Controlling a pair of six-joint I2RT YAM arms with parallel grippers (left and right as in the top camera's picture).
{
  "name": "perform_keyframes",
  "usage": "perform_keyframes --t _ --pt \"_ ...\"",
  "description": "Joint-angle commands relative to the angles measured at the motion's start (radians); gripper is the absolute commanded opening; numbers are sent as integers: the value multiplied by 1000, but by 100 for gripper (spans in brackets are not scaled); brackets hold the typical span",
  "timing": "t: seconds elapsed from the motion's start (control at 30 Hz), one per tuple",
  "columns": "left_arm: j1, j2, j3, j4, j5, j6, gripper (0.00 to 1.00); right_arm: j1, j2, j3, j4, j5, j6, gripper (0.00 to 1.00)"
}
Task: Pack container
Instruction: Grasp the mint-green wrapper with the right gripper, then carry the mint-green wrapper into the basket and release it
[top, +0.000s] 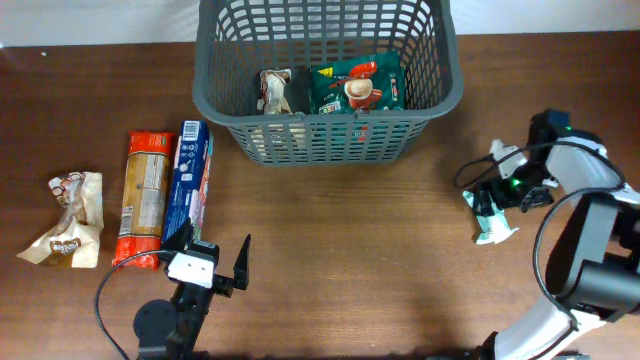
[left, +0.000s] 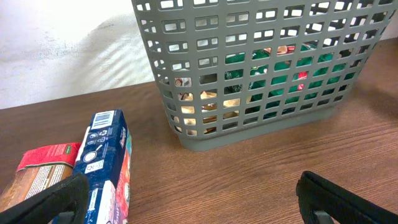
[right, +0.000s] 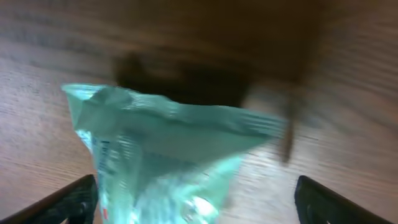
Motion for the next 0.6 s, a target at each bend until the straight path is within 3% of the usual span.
perform_keyframes --t 0.0,0.1,0.23,0.43,0.57 --pt "-5 -6 -10 3 8 -8 99 30 21 -11 7 -16 -14 80" --pt "-5 -6 -10 3 8 -8 99 37 39 -11 8 -16 -13 61" --pt "-5 -6 -10 3 8 -8 99 37 47 -10 32 -16 12 4" --pt "-5 -6 -10 3 8 -8 99 35 47 111 37 -16 154 4" --pt "-5 -6 -10 3 8 -8 99 35 47 334 -54 -26 291 4"
